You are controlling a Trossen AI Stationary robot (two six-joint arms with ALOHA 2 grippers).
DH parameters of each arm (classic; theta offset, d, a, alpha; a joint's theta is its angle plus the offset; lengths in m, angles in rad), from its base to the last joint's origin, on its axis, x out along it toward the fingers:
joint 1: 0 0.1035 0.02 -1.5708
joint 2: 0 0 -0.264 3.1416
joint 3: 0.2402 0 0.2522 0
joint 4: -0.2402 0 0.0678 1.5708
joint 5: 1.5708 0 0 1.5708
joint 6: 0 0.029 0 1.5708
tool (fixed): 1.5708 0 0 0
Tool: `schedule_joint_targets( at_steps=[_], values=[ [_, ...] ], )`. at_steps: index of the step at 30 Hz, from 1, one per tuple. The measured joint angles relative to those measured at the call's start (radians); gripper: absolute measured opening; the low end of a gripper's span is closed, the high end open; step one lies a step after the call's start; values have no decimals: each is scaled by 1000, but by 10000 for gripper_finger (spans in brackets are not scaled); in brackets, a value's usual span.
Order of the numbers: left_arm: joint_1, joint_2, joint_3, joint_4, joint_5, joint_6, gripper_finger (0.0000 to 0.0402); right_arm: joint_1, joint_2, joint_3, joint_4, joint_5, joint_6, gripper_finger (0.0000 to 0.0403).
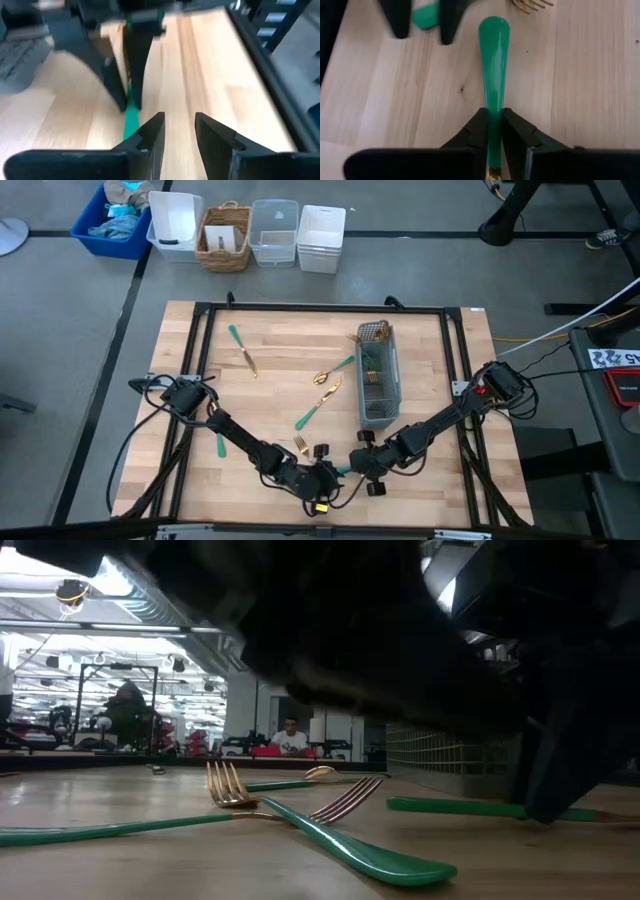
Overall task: Sort silverware
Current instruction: Put the bottom right knife into the bottom section of the basket
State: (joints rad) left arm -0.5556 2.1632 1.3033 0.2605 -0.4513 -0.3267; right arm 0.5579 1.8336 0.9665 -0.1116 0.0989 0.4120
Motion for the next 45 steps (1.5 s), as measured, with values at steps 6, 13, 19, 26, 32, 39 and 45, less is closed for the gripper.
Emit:
schedule_joint_targets(
  at_steps=[6,13,19,26,32,39,45],
  values=[
    [9,0,0,-64,-9,1,100,1,-2,0,16,-3,1,47],
    [35,0,0,-80,-9,1,100,2,-2,0,44,-4,1,48],
    [50,0,0,-80,-10,1,100,2,-3,0,44,-5,1,48],
    [61,0,0,-79,87,-35,100,3,-4,1,44,-6,1,48],
    [61,0,0,-94,95,-40,100,3,-4,2,52,-9,1,48],
    [62,0,0,-117,97,-40,100,2,-4,2,57,-5,2,48],
    [64,0,0,-118,97,-40,100,2,-4,2,58,-5,2,48]
  ],
)
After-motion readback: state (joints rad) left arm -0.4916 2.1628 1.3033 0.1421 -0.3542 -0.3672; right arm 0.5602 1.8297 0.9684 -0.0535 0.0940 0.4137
